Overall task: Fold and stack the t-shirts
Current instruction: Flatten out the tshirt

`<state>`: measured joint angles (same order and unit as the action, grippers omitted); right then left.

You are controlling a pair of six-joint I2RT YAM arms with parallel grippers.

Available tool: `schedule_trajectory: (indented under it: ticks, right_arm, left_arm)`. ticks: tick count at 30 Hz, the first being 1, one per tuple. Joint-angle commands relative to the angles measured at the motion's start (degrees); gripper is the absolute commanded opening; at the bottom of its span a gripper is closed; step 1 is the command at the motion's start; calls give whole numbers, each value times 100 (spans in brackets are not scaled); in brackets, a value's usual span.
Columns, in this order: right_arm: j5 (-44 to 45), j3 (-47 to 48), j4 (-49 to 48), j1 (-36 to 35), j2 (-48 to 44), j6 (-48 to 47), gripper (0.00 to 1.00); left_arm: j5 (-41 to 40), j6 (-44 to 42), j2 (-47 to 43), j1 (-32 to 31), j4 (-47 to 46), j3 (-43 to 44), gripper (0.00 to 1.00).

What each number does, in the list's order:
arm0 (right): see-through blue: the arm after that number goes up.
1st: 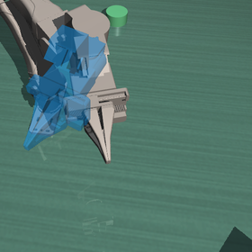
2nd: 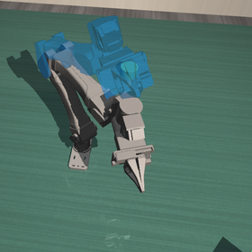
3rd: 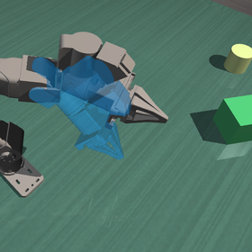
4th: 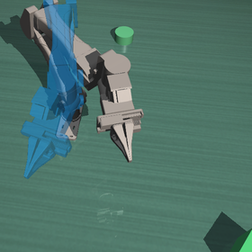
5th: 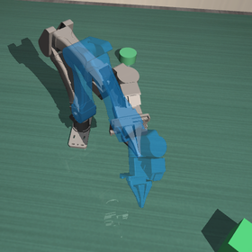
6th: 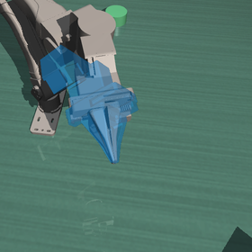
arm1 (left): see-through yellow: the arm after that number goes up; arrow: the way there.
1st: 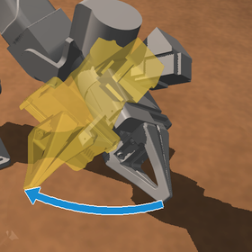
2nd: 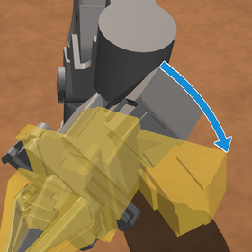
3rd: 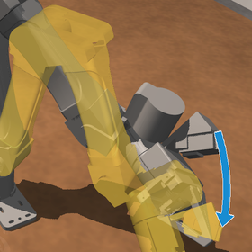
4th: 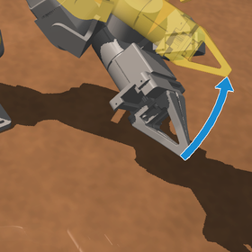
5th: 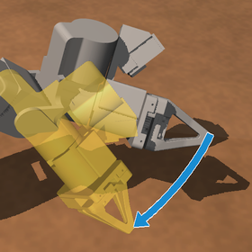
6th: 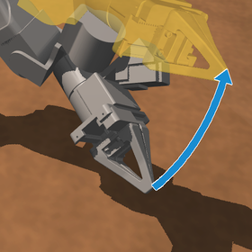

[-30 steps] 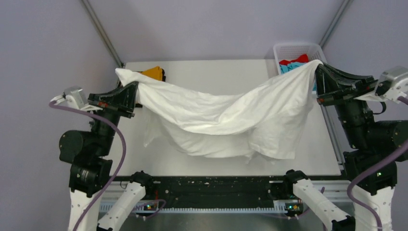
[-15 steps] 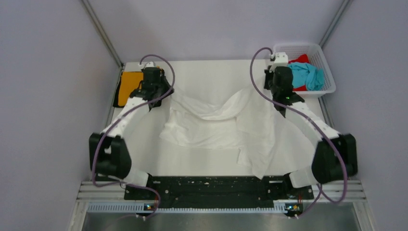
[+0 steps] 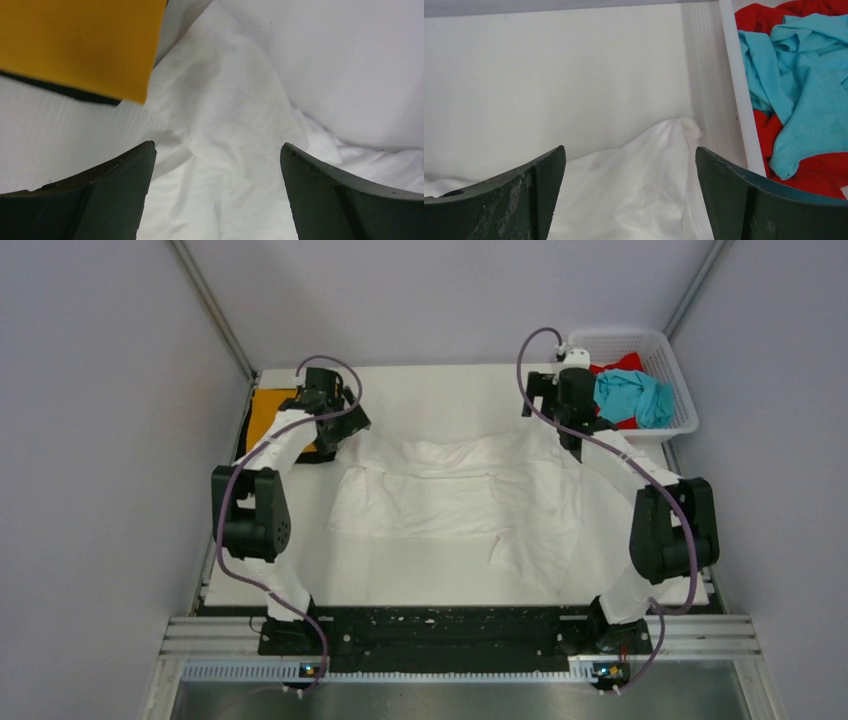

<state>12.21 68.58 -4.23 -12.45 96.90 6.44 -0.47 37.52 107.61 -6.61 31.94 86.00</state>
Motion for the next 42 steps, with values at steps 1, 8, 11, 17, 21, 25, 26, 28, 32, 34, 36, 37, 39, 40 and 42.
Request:
schedule_trajectory:
  ticks: [1,8,11,17,21,25,26,28,32,34,36,37,39,40,42]
  right_arm:
    - [-606,-600,212,24,-999,701,99]
    - [-356,-1503,625,36,-1844,1668,99]
    - [-533,-1584,732,34,-1937,1799,99]
    - [-967,-1717,601,32,-1949,1662,99]
    - [-1012,-1724,660,38,-1952,1651,99]
    - [-946,-1767,665,32,-1980,1621,99]
    - [-944,-1769,666,32,-1982,1613,99]
    - [-935,-1781,669,32,-1982,1615,99]
    - [-971,-1790,652,32,-1980,1610,99]
    - [-956,-1789,667,35,-1987,1615,99]
    - [-928,-1790,668,32,-1999,1613,99]
    - [-913,-1795,681,33,-2004,1614,99]
    - [-911,-1795,682,36,-2018,1616,99]
    - [-924,-1796,678,35,-2024,1615,99]
    - [-935,-1809,679,33,-2031,1615,99]
  left_arm:
    - [-704,103,-1338,11,283,-963,99]
    - [-1311,709,-2934,66,682,-3014,99]
    - [-1270,973,-3231,109,674,-3606,99]
    - [-1234,1128,-3095,257,883,-3845,91]
    - [-865,1199,-2720,257,755,-3840,85]
    - [-701,1158,-2443,257,717,-3845,79]
    - [-680,1140,-2382,257,710,-3837,77]
    - [-700,1142,-2243,258,681,-3824,74]
    - [-778,1165,-1992,257,646,-3736,64]
    - [-732,1145,-1867,250,646,-3681,59]
    - [-702,1129,-1783,242,626,-3667,56]
    - [-707,1114,-1743,240,609,-3669,56]
    - [-713,1099,-1632,239,595,-3646,54]
    - [-698,1078,-1578,239,576,-3632,53]
    - [-641,1039,-1471,239,453,-3612,50]
